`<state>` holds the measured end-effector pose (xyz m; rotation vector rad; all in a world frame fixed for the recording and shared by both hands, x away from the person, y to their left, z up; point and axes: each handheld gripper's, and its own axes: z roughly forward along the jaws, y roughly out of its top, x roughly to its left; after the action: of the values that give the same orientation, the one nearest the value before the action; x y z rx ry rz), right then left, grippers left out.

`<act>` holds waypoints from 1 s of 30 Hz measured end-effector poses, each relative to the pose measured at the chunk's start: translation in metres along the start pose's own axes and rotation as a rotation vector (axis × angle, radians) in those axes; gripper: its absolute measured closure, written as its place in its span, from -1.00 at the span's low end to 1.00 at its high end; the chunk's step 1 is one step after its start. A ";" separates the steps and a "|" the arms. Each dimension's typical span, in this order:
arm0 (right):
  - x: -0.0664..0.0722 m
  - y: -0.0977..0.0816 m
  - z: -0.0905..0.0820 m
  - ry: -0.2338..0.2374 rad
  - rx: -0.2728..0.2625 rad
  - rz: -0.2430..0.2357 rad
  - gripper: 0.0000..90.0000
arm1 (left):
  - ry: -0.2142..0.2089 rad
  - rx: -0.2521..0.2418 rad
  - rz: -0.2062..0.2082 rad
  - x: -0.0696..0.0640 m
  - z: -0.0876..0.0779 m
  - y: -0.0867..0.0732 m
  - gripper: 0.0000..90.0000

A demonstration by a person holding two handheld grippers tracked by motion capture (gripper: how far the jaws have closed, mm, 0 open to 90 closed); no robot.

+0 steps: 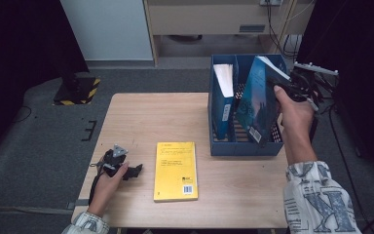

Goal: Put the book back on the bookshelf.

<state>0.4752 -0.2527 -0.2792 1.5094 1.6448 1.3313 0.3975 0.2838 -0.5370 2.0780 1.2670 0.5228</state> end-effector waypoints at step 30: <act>0.009 -0.010 0.056 -0.037 -0.078 0.013 0.63 | -0.007 -0.003 0.004 0.000 0.001 0.001 -1.00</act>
<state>0.5181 -0.2266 -0.3067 1.4925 1.5445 1.3505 0.3987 0.2828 -0.5373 2.0785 1.2576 0.5192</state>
